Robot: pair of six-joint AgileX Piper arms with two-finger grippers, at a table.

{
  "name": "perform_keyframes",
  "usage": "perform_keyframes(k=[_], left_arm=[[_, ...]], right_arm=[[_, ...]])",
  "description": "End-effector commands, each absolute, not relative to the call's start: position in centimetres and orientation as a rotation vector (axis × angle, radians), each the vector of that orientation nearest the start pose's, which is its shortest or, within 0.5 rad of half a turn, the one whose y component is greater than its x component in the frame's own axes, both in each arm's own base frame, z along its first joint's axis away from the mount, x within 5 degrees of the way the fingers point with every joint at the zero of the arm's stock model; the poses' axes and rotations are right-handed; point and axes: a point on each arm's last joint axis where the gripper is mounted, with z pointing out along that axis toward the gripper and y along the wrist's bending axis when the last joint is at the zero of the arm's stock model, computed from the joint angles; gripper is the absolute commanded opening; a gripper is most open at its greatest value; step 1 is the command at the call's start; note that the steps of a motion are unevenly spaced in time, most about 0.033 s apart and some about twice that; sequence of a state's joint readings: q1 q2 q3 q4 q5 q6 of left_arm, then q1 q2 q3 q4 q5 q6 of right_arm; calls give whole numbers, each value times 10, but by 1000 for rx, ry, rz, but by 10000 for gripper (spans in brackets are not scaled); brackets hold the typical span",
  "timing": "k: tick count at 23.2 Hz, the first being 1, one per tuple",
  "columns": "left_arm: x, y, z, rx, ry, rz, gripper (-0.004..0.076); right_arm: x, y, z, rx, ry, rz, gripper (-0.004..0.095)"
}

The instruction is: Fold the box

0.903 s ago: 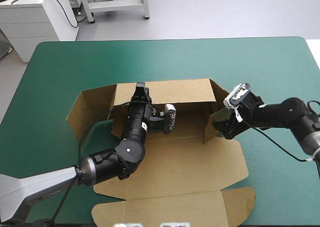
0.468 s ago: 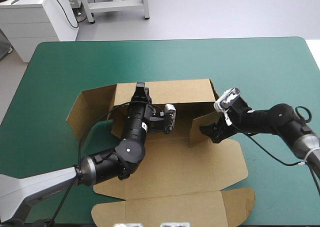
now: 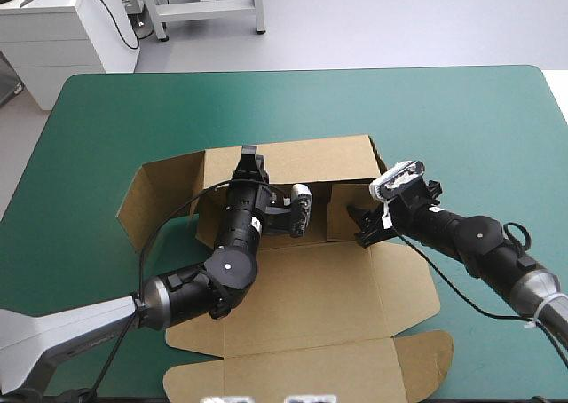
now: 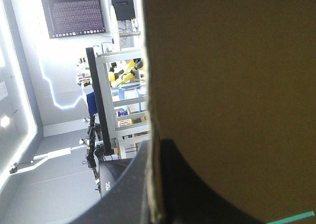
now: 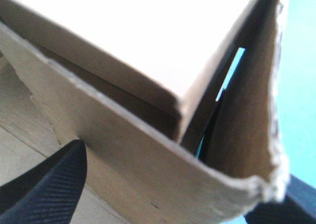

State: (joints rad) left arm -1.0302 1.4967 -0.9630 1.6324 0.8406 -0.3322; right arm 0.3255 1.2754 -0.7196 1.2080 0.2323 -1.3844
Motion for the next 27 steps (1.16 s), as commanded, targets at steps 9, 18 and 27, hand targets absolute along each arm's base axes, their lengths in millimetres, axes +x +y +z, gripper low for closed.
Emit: perform_keyframes(k=[9,18,27], left_arm=[[214,-228,320,1429,1171,1038,-8],[214,-228,320,1426,1171,1043,55],[213,-230,326,1332,1157,1019,529]], right_arm=[[240,119,284,-648,1898,213,33],[239,122,285,-646,1882,180,-19],[248,110,288,-539,1862,31,-19]])
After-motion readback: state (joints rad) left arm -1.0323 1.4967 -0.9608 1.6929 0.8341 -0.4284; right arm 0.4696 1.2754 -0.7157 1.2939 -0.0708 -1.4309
